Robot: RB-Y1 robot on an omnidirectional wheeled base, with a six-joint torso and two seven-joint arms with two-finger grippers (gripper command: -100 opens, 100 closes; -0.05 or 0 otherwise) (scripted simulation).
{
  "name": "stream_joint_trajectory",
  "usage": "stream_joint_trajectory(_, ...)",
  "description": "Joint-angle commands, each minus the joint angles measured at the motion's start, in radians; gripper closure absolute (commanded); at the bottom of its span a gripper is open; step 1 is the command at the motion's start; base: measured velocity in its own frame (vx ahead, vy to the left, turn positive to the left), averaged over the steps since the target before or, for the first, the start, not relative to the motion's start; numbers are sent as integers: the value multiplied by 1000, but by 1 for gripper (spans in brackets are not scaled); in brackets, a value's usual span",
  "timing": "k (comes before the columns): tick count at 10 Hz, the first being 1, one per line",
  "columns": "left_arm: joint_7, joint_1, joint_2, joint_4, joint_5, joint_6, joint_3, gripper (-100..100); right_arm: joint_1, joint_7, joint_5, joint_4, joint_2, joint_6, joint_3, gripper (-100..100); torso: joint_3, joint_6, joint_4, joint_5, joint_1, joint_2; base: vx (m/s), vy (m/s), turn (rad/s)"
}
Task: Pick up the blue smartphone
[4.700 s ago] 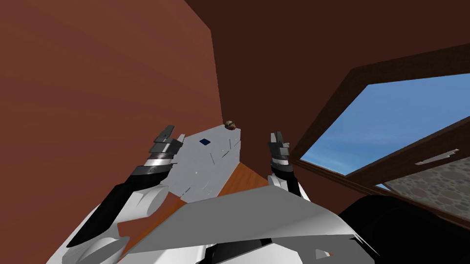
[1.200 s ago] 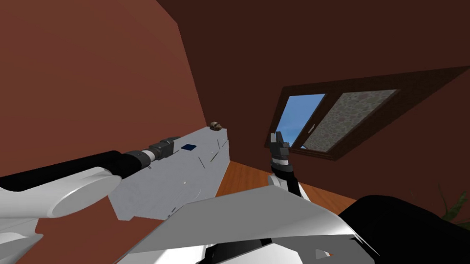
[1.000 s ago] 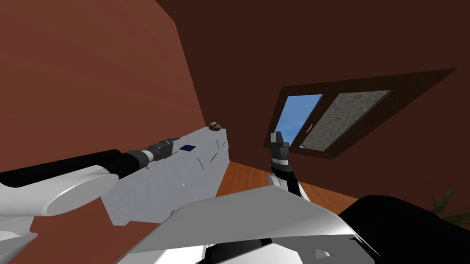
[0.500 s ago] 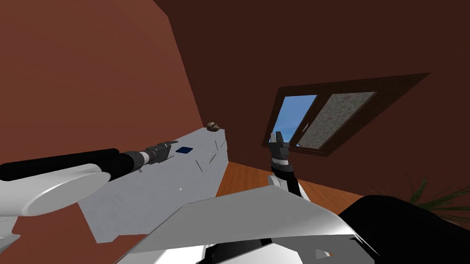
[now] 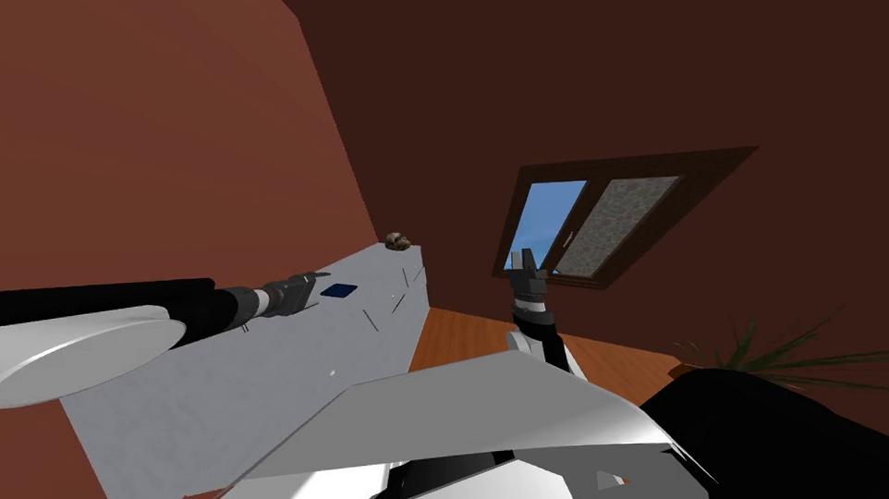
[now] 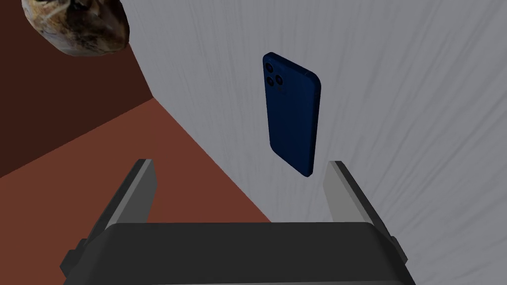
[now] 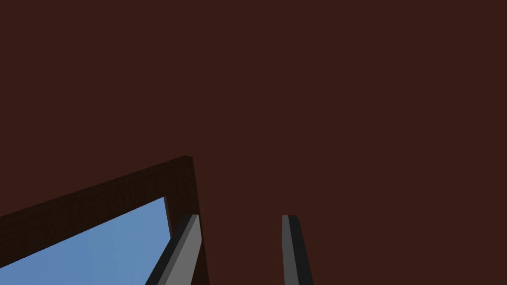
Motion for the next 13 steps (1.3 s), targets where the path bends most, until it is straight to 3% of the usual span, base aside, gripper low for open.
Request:
stream_joint_trajectory(1,-2,0,4,9,5,34,1,-100,0,0,0,0,0,0,0,0,0,0,0,0,0,0,20,14,3)
stream_joint_trajectory(2,0,6,34,38,44,71,24,-100,0,0,0,0,0,0,0,0,0,0,0,0,-1,1,48,21,-179)
stream_joint_trajectory(4,0,6,34,38,44,108,24,-100,0,0,0,0,0,0,0,0,0,0,0,0,0,-1,33,19,-42)
stream_joint_trajectory(5,2,14,62,67,81,144,45,-100,0,0,0,0,0,0,0,0,0,0,0,0,-1,0,48,20,-151)
stream_joint_trajectory(6,2,14,62,67,81,173,45,-100,0,0,0,0,0,0,0,0,0,1,0,0,-1,-1,52,29,-111)
stream_joint_trajectory(7,4,22,88,97,116,205,65,-100,0,0,0,0,0,0,0,0,-1,0,0,0,0,-1,80,38,-133)
stream_joint_trajectory(9,4,22,88,97,116,249,65,-100,0,0,0,0,0,0,0,0,-1,0,-1,0,0,-2,42,25,-48)
stream_joint_trajectory(10,6,30,112,126,148,290,82,-100,0,0,0,0,0,0,0,0,0,0,0,0,-1,0,36,20,-141)
stream_joint_trajectory(13,8,39,133,155,178,371,97,-100,0,0,0,0,0,0,0,0,-1,0,-1,0,0,-2,65,30,-106)
